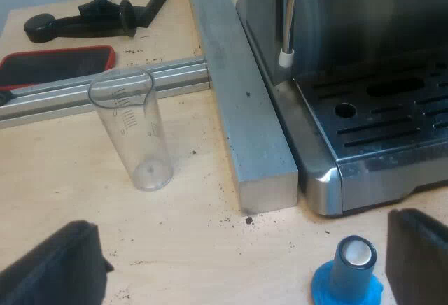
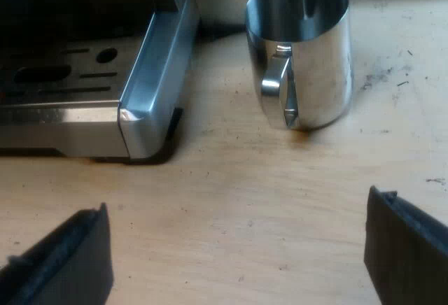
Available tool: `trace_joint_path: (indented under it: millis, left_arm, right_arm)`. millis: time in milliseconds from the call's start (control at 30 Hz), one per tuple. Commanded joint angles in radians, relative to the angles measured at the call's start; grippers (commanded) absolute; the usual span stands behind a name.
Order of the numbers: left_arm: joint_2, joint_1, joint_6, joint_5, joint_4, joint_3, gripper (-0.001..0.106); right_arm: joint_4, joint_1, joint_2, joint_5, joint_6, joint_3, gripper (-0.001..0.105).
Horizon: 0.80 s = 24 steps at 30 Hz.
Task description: Put the handle in the coffee machine
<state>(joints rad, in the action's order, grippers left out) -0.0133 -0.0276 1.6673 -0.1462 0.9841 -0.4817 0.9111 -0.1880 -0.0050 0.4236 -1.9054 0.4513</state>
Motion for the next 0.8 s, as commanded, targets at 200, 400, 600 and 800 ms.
trace_joint_path:
  millis: [200, 400, 600, 800]
  left_arm:
    - [-0.139, 0.021, 0.018, -0.003, -0.019, -0.004, 0.082]
    - [-0.139, 0.021, 0.011, -0.003, -0.019, -0.004, 0.082]
    - [-0.139, 0.026, 0.011, -0.003, -0.019, -0.004, 0.082]
    - [-0.139, 0.032, 0.011, 0.000, -0.019, -0.004, 0.082]
  right_arm:
    - [-0.007, -0.001, -0.021, 0.012, -0.009, 0.008, 0.075]
    - [-0.009, -0.001, -0.021, -0.001, -0.006, 0.008, 0.075]
    - [-0.009, -0.001, -0.021, -0.001, -0.006, 0.008, 0.075]
    - [-0.009, -0.001, -0.021, -0.001, -0.006, 0.008, 0.075]
